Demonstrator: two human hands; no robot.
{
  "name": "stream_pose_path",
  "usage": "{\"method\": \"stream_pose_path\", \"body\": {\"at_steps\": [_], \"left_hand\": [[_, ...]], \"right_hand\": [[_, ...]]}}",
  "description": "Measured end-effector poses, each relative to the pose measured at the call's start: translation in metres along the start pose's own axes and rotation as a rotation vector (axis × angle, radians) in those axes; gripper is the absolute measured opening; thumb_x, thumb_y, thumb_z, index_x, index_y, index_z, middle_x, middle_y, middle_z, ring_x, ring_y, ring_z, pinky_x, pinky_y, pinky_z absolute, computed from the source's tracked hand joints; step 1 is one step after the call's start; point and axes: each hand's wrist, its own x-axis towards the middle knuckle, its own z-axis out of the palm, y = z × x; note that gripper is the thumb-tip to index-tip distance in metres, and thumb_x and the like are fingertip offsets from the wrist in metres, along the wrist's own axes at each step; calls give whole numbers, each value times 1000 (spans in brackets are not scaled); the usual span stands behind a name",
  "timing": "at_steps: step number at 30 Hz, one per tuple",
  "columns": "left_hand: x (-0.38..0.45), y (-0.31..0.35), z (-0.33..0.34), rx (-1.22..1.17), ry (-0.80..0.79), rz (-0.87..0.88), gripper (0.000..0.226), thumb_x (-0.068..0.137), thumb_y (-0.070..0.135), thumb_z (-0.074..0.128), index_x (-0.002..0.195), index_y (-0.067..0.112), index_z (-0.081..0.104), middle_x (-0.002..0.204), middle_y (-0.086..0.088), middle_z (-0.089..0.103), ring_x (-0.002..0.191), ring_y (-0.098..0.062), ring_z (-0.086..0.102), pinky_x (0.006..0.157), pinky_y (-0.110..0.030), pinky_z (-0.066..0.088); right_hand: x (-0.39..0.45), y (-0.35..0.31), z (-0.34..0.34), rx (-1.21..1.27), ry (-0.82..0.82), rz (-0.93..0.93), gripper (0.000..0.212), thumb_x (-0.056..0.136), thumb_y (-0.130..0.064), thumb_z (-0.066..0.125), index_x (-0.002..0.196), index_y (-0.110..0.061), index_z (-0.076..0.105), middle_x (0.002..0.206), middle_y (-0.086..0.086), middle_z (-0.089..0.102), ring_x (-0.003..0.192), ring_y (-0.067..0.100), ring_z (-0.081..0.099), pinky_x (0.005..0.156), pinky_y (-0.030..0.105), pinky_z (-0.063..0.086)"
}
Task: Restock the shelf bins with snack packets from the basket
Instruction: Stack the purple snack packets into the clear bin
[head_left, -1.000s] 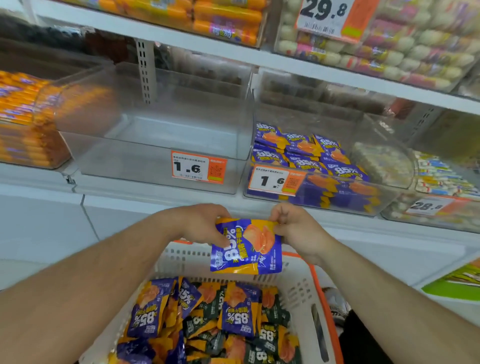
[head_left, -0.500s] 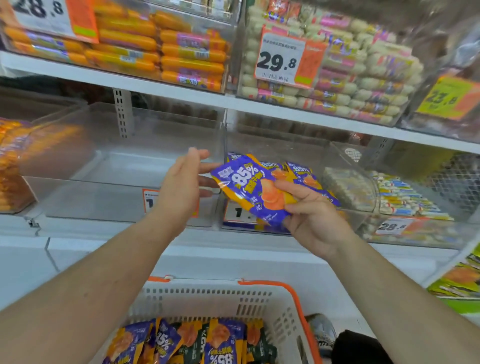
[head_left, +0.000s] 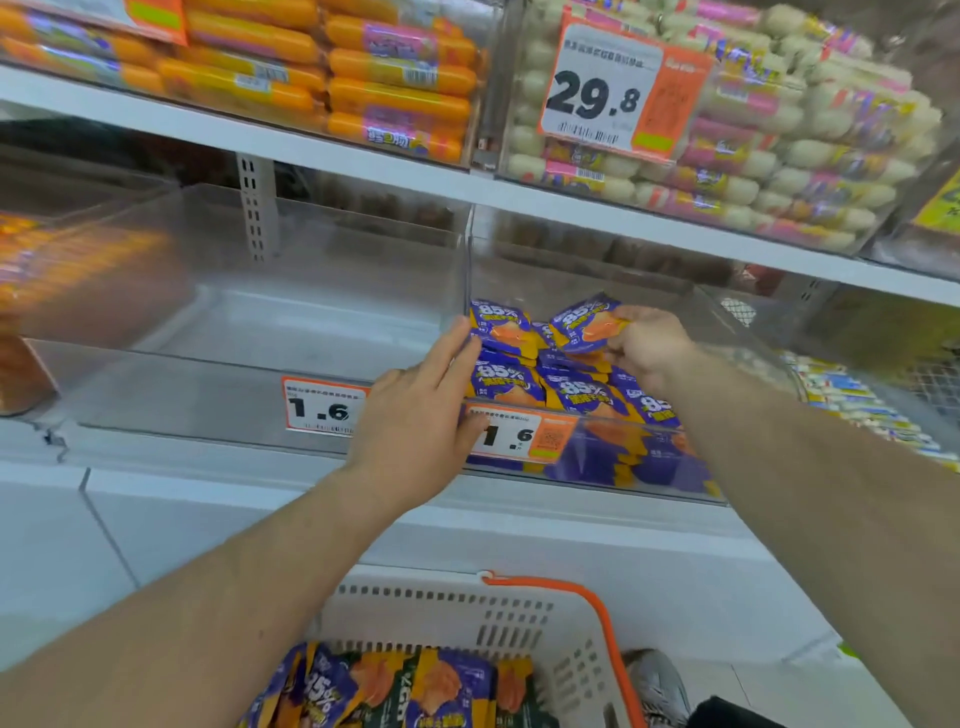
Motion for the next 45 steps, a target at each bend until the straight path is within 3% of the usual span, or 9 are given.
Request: {"method": "stream_pose_path", "body": {"at_steps": [8, 12, 17, 23, 29, 32, 35, 39, 45], "left_hand": [[-2, -2, 0, 41, -16, 26, 84, 79, 45, 71, 145, 6, 39, 157, -8, 30, 102, -27, 64, 79, -38, 48], [-2, 1, 0, 65, -55, 18, 84, 86, 50, 61, 152, 10, 26, 163, -2, 13, 116, -24, 57, 90, -38, 42], [-3, 1, -1, 55, -79, 14, 86, 88, 50, 59, 153, 11, 21, 164, -1, 8, 122, -23, 52, 94, -38, 40], [-4, 2, 1, 56, -77, 4, 87, 85, 48, 64, 151, 8, 26, 163, -5, 14, 117, -24, 56, 90, -39, 43], [-3, 4, -5, -23, -146, 1, 88, 89, 44, 60, 155, 14, 10, 163, 0, -4, 133, -23, 40, 105, -38, 32], [-11, 3, -12, -162, -46, -12, 73, 84, 33, 64, 146, 19, 30, 152, -4, 14, 128, -30, 40, 105, -44, 37], [-23, -3, -11, -197, 113, 129, 41, 74, 25, 53, 113, 12, 53, 117, -9, 44, 98, -29, 53, 84, -41, 49], [-52, -11, -4, -226, -538, 81, 36, 89, 19, 56, 125, 17, 53, 122, -2, 53, 106, -23, 57, 87, -39, 49], [-90, -27, 5, -129, -987, -59, 28, 90, 4, 55, 111, 20, 63, 106, 4, 58, 98, -14, 56, 78, -22, 39]], "right_hand": [[6, 7, 12, -745, -86, -158, 43, 89, -14, 68, 129, -5, 58, 106, 17, 67, 94, 32, 65, 83, 38, 52], [9, 10, 16, -782, -92, -154, 54, 92, -11, 64, 143, -9, 46, 125, 15, 61, 95, 26, 58, 86, 34, 48], [14, 13, 21, -832, -121, -116, 50, 94, -17, 57, 142, -14, 46, 109, 10, 62, 90, 24, 60, 80, 35, 51], [23, 17, 24, -958, -162, -115, 57, 96, -14, 47, 151, -21, 33, 151, 10, 40, 128, 29, 48, 98, 36, 45], [13, 8, 22, -955, -108, -97, 49, 91, -14, 57, 139, -13, 49, 126, 13, 60, 106, 30, 60, 77, 32, 51], [-15, -1, 22, -935, 186, -331, 29, 83, -13, 60, 110, -11, 67, 106, 13, 66, 101, 35, 60, 83, 37, 50], [-67, 3, 30, -690, 471, -943, 22, 74, -9, 54, 91, -9, 68, 96, 16, 63, 93, 36, 56, 78, 40, 41], [-148, 56, 57, -363, 367, -1244, 3, 70, -5, 56, 70, -8, 56, 71, 10, 53, 71, 27, 47, 66, 36, 33], [-207, 209, 109, -541, -191, -365, 22, 82, -12, 57, 67, -20, 42, 66, -4, 46, 63, 14, 44, 59, 35, 42]]}}
